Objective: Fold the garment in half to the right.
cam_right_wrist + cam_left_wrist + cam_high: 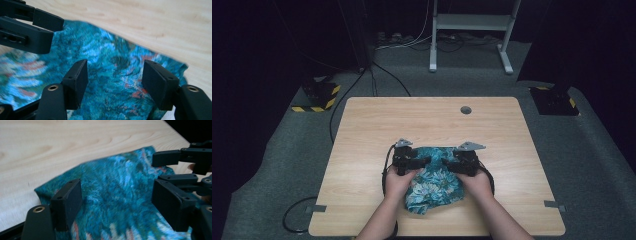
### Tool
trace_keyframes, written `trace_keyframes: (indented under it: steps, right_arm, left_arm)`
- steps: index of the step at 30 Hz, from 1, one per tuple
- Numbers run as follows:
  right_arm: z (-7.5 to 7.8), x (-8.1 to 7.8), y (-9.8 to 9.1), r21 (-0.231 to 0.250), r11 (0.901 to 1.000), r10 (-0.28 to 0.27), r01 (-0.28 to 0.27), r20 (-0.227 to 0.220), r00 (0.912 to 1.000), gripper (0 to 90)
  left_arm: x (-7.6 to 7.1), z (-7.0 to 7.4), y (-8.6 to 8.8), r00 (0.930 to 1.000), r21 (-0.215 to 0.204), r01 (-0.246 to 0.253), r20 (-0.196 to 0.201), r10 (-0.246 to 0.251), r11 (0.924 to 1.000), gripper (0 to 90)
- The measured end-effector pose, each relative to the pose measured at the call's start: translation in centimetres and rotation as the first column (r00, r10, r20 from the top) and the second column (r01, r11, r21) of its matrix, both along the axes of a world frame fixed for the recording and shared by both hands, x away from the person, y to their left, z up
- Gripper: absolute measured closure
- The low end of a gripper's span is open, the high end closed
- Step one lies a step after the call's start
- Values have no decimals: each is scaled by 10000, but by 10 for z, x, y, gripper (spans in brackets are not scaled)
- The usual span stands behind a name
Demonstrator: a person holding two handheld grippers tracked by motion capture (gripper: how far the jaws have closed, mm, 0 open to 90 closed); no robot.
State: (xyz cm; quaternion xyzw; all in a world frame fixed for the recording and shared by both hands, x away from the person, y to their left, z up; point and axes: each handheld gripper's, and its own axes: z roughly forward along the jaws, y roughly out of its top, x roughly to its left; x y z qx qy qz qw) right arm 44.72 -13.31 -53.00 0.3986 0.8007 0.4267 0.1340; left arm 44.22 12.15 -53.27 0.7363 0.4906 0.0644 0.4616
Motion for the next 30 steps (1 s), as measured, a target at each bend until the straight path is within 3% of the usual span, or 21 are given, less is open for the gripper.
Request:
trace_keyframes:
  steps: [4, 10, 20, 26, 30]
  right_arm:
    - [-6, 0, 0, -194, 9998, 12, -13, -77, 10000, 370]
    - [-8, 0, 3, -427, 9990, 167, -165, 56, 9998, 338]
    - [5, -8, -4, -157, 9998, 126, -118, 526, 9985, 196]
    - [13, -16, -16, -21, 10000, 53, -52, 869, 9962, 58]
    - [15, -23, -26, 107, 9998, -169, 159, 1012, 9947, 31]
  left_arm:
    - [-2, -4, 9, 9994, 419, -325, -110, 330, 9986, 250]
    - [-9, -5, 30, 9971, 292, -747, -130, 752, 9968, 241]
    - [-18, 4, 50, 9921, 143, -1240, 235, 1236, 9922, 193]
    - [-26, 14, 57, 9941, 57, -914, 598, 909, 9958, 141]
    - [-33, 18, 60, 9950, 369, -657, 776, 627, 9972, 107]
